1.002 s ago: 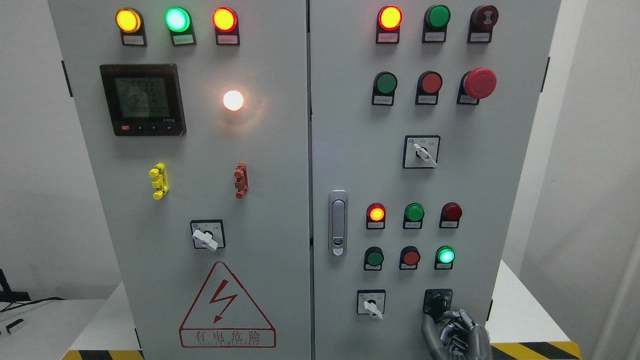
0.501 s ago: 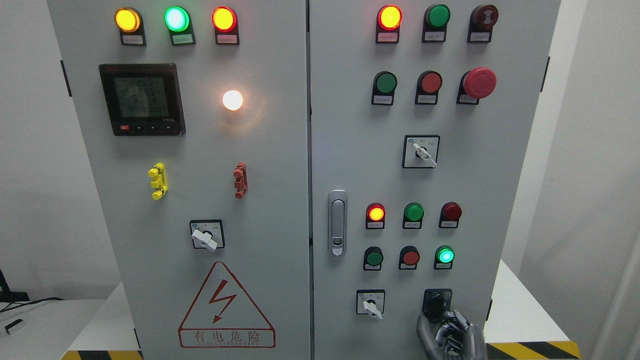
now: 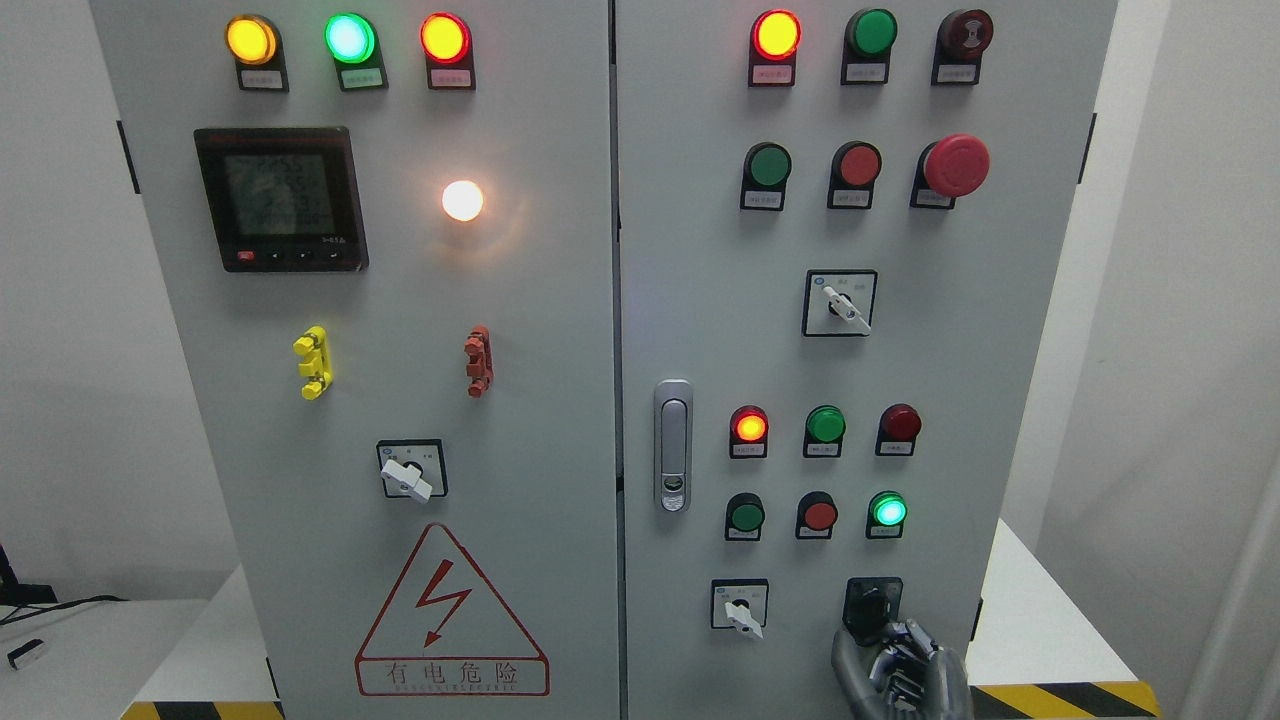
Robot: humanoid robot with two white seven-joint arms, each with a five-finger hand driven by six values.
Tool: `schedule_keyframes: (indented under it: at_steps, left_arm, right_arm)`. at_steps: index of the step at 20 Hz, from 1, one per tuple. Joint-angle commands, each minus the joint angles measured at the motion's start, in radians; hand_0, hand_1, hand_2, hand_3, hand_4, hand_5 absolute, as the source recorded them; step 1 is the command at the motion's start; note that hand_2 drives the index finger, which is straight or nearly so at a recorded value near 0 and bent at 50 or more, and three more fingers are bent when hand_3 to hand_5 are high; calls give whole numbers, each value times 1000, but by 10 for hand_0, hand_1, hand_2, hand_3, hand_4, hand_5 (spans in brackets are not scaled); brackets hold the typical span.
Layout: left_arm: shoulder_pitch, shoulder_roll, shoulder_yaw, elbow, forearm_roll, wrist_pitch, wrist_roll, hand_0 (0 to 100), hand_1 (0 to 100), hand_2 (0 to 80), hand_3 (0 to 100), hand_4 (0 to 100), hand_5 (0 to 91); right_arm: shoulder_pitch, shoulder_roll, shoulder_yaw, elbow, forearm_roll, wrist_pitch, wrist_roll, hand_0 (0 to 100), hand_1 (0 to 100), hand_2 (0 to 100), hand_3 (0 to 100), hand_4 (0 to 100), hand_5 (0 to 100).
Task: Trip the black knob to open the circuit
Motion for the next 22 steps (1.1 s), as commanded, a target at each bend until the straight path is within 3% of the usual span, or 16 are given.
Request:
schedule_keyframes:
  at_steps: [1,22]
  left_arm:
    - [0,1,0,0,5,0,0,120,389,0,0,0,0]
    - [0,-1,0,0,5,0,0,120,389,0,0,0,0]
  right_arm:
    - [0,1,7,-1,2,-2,-5,392,701,540,918,926,1000]
    - [8,-2,-5,-1,5,-5,-8,398,701,533,908,918,1000]
